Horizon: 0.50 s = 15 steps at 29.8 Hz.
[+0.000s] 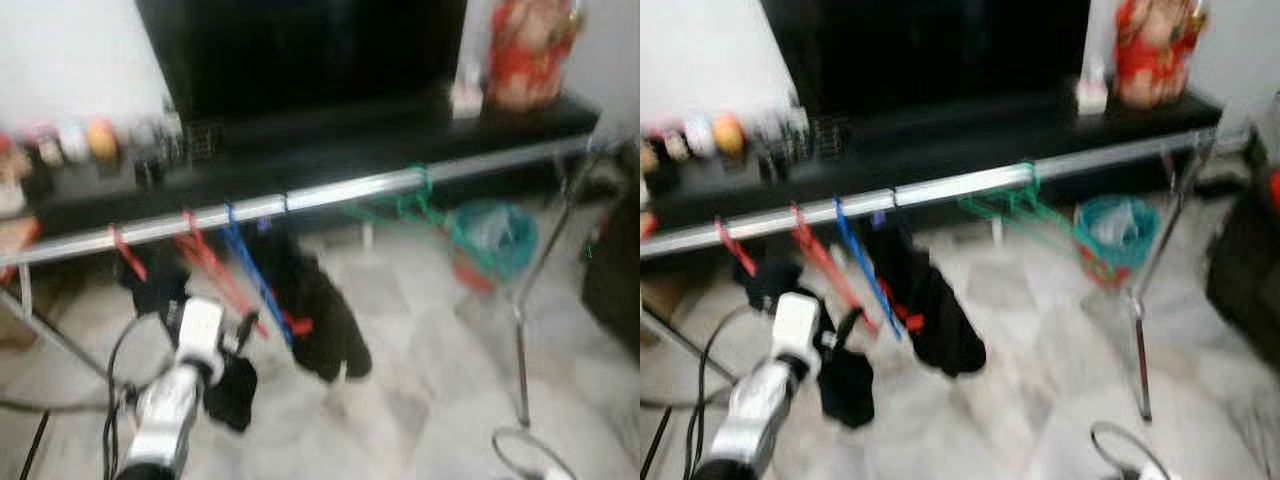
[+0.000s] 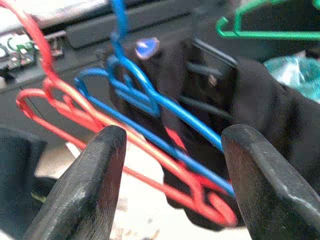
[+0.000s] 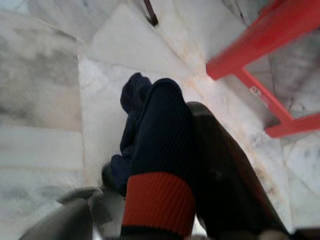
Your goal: Hang hanger
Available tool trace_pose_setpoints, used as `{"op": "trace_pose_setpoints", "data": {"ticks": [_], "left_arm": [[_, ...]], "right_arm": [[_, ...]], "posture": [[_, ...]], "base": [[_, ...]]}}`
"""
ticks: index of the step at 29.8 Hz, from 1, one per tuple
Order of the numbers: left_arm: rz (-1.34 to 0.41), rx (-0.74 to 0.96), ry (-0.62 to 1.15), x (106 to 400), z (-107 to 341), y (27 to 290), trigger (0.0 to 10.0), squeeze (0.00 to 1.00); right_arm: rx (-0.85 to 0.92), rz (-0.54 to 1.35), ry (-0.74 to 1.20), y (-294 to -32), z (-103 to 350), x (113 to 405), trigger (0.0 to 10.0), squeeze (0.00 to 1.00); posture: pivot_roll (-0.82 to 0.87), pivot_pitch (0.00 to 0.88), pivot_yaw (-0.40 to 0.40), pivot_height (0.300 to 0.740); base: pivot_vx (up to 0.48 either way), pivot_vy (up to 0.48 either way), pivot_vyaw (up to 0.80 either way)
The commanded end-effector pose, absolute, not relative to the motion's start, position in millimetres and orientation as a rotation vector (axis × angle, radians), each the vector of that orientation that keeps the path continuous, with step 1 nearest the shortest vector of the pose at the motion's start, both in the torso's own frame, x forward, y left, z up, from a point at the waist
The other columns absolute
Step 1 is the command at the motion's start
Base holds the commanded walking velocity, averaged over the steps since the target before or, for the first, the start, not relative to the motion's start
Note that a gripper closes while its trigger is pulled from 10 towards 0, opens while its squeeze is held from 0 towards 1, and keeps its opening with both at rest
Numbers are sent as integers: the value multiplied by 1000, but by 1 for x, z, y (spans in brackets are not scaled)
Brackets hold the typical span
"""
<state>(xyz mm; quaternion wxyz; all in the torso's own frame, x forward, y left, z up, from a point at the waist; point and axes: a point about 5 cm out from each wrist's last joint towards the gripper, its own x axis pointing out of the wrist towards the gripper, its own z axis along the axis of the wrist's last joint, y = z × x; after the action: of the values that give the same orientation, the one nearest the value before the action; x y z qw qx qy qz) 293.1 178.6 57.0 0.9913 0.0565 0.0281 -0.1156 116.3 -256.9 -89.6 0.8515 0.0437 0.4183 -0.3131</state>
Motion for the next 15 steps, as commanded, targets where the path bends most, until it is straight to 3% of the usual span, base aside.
{"op": "trace_pose_setpoints", "data": {"ticks": [1, 11, 15], "left_arm": [[-196, 128, 73, 291, 57, 194, 10000, 0], [-146, 113, 63, 290, 59, 202, 10000, 0], [-135, 112, 61, 291, 59, 205, 10000, 0]], "right_arm": [[116, -641, 866, -247, -90, 123, 10000, 0], [102, -601, 863, -242, -91, 124, 10000, 0], [97, -595, 863, -240, -91, 125, 10000, 0]], "posture": [[2, 13, 75, 740], [5, 23, 83, 740], [6, 24, 85, 740]], "base": [[319, 0, 0], [24, 0, 0], [0, 0, 800]]}}
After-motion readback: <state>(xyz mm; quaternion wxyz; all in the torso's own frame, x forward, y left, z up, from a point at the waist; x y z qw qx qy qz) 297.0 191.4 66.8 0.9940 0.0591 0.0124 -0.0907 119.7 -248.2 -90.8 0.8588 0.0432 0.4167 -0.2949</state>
